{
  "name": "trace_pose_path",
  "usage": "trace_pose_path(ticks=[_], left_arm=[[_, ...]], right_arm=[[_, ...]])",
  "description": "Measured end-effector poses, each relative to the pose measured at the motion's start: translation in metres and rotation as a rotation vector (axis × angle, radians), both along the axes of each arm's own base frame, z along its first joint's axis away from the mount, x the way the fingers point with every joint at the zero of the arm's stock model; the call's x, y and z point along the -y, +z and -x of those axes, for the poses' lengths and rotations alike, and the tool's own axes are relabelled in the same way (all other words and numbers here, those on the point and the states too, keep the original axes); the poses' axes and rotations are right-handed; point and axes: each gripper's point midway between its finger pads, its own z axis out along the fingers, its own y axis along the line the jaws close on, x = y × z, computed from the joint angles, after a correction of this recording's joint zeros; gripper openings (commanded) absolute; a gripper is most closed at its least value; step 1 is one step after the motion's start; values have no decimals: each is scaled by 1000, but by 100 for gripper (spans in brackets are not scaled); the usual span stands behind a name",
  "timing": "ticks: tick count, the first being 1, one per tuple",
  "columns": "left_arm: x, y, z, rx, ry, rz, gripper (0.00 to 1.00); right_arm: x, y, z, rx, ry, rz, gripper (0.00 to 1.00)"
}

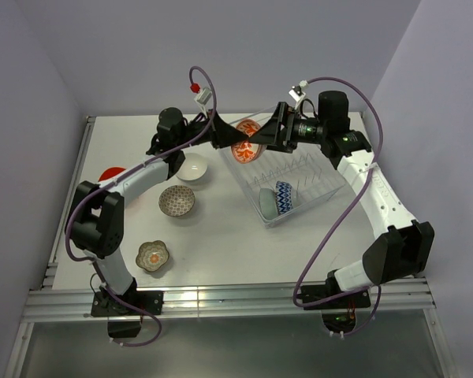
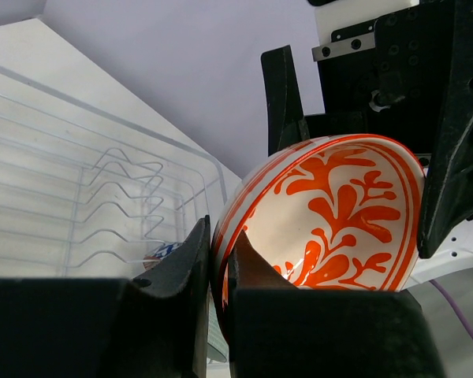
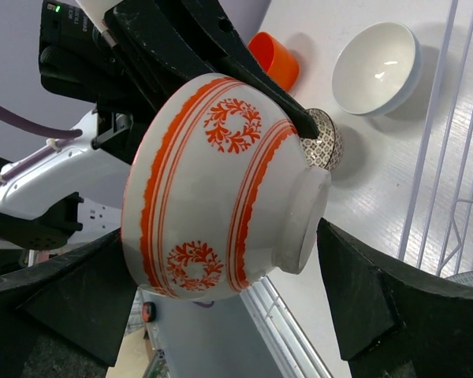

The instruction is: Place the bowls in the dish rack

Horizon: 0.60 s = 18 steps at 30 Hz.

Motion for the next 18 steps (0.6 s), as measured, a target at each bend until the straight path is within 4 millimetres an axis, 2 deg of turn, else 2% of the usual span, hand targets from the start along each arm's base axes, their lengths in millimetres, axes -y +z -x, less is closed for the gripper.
trace_pose_path(ticks=[7, 18], left_arm=[[1, -11, -3, -23, -6, -10, 0], [1, -10, -2, -27, -16, -4, 0]], right_arm=[[5, 4, 0, 13, -13, 0, 91], [6, 6, 2, 18, -14, -3, 91]])
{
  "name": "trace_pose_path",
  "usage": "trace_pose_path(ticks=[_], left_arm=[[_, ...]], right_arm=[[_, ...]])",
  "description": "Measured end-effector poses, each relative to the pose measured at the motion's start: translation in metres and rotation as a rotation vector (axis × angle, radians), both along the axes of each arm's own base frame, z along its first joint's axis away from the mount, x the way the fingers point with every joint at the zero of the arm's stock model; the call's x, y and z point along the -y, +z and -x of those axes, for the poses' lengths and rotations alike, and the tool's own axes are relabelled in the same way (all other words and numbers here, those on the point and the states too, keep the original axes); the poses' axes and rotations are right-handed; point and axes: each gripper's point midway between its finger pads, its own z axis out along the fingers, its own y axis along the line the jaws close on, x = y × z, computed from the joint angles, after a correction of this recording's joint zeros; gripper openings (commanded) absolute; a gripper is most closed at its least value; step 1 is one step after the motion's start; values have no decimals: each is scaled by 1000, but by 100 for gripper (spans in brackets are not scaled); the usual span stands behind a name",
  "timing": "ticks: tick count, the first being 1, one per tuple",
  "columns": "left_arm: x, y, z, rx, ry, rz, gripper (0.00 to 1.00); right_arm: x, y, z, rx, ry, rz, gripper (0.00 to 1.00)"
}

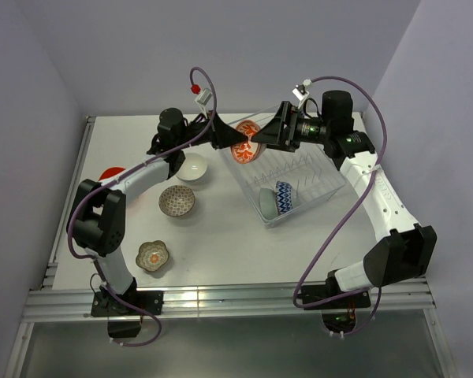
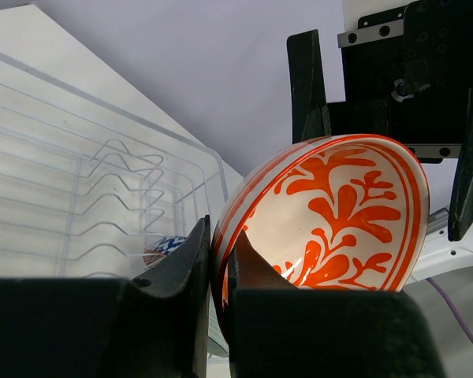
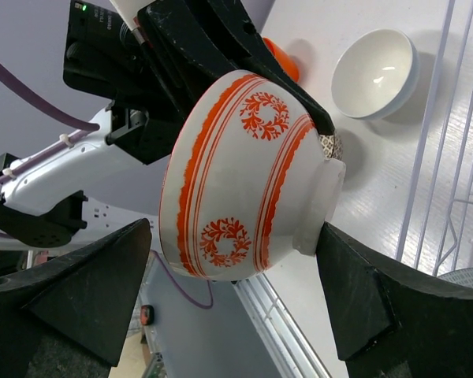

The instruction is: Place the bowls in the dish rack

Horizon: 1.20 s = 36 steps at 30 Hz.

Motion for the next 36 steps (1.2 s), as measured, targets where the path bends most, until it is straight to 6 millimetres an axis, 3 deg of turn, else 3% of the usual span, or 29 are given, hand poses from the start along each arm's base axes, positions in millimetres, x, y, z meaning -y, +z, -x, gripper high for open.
trace_pose_path(ticks=[9, 17, 19, 20, 21, 23, 24, 30, 32, 33, 36], left_arm=[[0, 3, 2, -5, -8, 11, 0], [0, 2, 1, -9, -7, 11, 0], [0, 2, 1, -18, -8, 12, 0], [0, 2, 1, -19, -8, 12, 0], [0, 1, 1, -21, -8, 12, 2], [0, 1, 2, -23, -8, 12, 10], [0, 1, 1, -24, -8, 12, 21], [0, 2, 1, -23, -6, 8, 55], [-2, -1, -1, -35, -2, -4, 60], [-3, -2, -1, -42, 1, -8, 71], [-10, -3, -2, -56, 15, -28, 78]], right_arm=[[-1, 1, 3, -14, 17, -13, 90], [-2, -4, 0, -31, 18, -11, 73], [-2, -4, 0, -30, 18, -11, 65], [-2, -4, 0, -30, 18, -11, 56], [-2, -4, 0, -32, 18, -12, 23], [-3, -4, 0, -32, 24, -15, 0], [-3, -4, 0, -32, 27, -16, 0], [0, -12, -5, -62, 38, -16, 0], [4, -15, -10, -74, 30, -11, 0], [7, -15, -12, -75, 24, -8, 0], [18, -13, -17, -57, 6, 4, 0]])
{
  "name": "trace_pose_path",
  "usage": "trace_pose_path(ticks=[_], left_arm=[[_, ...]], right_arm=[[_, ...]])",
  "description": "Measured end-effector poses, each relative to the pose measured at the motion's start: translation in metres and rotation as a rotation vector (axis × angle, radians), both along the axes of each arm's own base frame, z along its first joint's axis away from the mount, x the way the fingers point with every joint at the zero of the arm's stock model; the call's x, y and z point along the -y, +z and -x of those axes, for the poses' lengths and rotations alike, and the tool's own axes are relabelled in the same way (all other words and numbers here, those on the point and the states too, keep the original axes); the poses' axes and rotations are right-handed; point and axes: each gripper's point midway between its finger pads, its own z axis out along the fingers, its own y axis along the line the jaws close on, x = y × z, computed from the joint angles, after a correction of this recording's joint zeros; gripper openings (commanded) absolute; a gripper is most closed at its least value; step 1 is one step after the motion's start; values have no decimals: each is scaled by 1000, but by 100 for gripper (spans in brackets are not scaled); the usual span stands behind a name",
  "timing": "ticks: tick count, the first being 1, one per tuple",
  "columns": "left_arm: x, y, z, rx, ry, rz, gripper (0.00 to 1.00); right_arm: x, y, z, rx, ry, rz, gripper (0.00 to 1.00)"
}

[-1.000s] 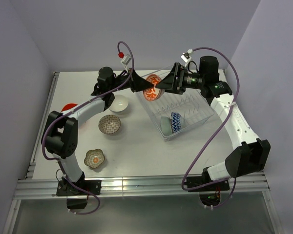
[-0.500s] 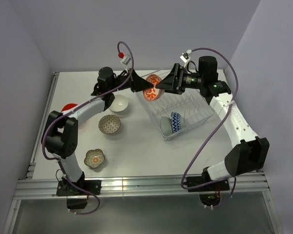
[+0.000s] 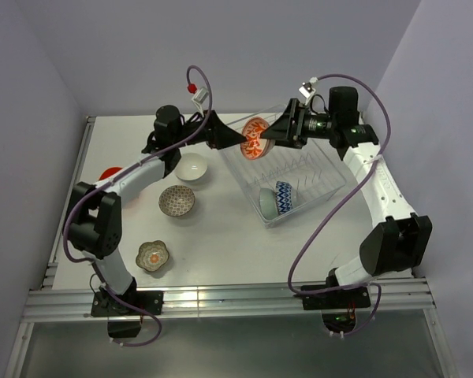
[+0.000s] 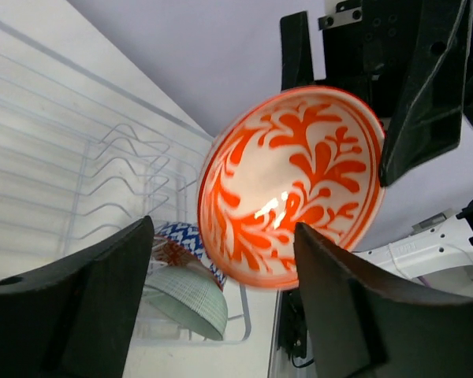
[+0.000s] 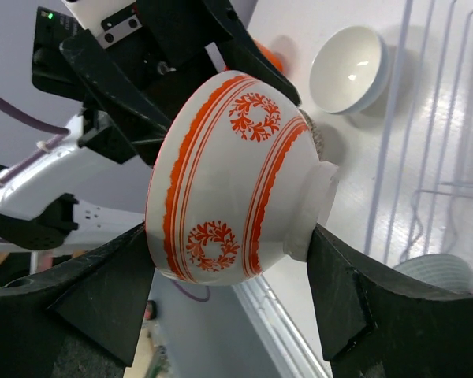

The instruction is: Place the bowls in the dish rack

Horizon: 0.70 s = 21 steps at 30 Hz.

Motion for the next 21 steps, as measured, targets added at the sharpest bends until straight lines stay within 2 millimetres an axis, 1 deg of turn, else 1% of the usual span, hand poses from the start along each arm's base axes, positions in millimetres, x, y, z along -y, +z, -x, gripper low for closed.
trace_pose_path(ticks=[1, 2, 3, 4, 5, 7, 9, 10, 13, 15, 16, 19, 21], left_arm=[[-4, 1, 0, 1, 7, -7, 83], [-8, 3, -1, 2, 16, -15, 85], [-12, 5, -1, 7, 24, -23, 94], [-19, 8, -2, 19, 40, -35, 95], [-25, 10, -3, 29, 52, -45, 99], [-42, 16, -6, 56, 92, -81, 99], [-55, 22, -14, 87, 140, -124, 99], [-61, 25, -19, 96, 166, -150, 100], [-78, 44, -36, 140, 258, -229, 99], [-86, 58, -40, 184, 296, -255, 100], [-92, 62, -41, 197, 324, -269, 100], [-109, 64, -42, 193, 393, -316, 99], [-119, 62, -43, 185, 413, -339, 100]], right_arm=[[4, 2, -1, 10, -7, 7, 0], [9, 4, -2, 28, -10, 22, 0], [14, 5, -3, 44, -13, 35, 0], [19, 5, -3, 57, -15, 53, 0], [25, 5, -3, 75, -20, 80, 0], [41, 2, -3, 115, -31, 149, 0], [54, -7, -2, 133, -46, 222, 0], [62, -13, -1, 136, -56, 266, 0], [80, -34, 6, 127, -83, 386, 0], [90, -49, 16, 113, -92, 460, 0], [96, -57, 22, 102, -97, 501, 0], [108, -72, 34, 85, -97, 588, 0], [116, -82, 36, 84, -99, 642, 0]])
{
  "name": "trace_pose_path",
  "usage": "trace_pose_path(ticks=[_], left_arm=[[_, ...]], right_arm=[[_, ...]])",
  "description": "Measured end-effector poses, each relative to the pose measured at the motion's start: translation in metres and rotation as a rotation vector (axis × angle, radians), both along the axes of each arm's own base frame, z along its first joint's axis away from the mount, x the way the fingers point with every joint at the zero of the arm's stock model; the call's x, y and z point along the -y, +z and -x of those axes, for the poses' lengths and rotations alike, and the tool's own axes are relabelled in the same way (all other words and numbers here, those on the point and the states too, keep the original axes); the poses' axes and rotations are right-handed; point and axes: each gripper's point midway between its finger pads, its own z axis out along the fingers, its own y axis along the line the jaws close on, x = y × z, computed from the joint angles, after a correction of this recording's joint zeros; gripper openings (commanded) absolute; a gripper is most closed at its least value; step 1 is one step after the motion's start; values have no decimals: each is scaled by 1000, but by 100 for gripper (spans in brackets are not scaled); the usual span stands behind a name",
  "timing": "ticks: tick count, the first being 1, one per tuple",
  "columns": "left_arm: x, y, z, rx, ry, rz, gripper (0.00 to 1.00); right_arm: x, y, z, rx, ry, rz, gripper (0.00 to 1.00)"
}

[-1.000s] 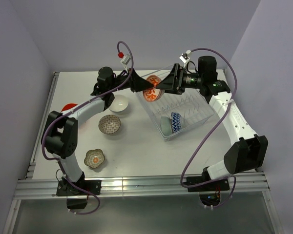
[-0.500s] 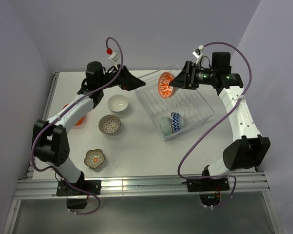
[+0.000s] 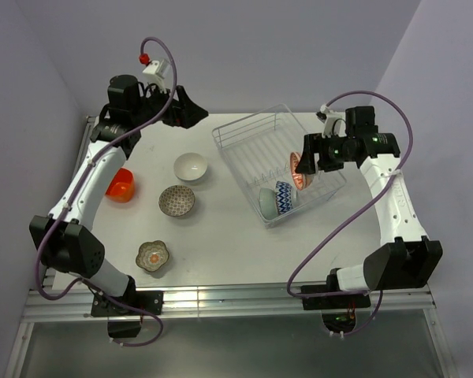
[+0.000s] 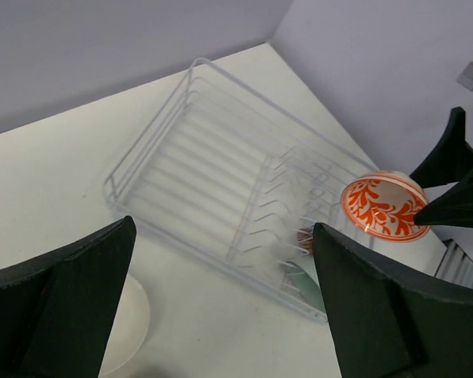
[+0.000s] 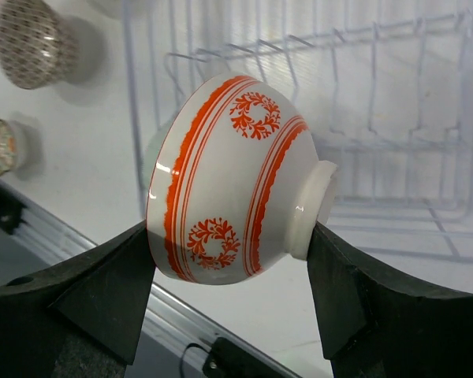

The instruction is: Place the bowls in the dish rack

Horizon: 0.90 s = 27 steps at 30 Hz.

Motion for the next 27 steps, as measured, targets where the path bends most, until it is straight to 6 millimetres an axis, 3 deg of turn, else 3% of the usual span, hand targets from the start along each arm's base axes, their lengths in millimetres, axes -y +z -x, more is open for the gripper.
trace_pose_path(ticks=[5, 9, 16, 27], left_arm=[[-30, -19, -7, -69, 62, -41, 99], [-45, -29, -14, -145, 95, -57, 100], [-50, -44, -18, -190, 127, -76, 100], [-53, -53, -20, -198, 145, -94, 99]], right_arm=[[16, -29, 5, -47, -22, 98, 0], [24, -40, 5, -73, -43, 140, 0], [30, -50, -2, -74, -67, 197, 0], [19, -71, -9, -96, -27, 259, 0]])
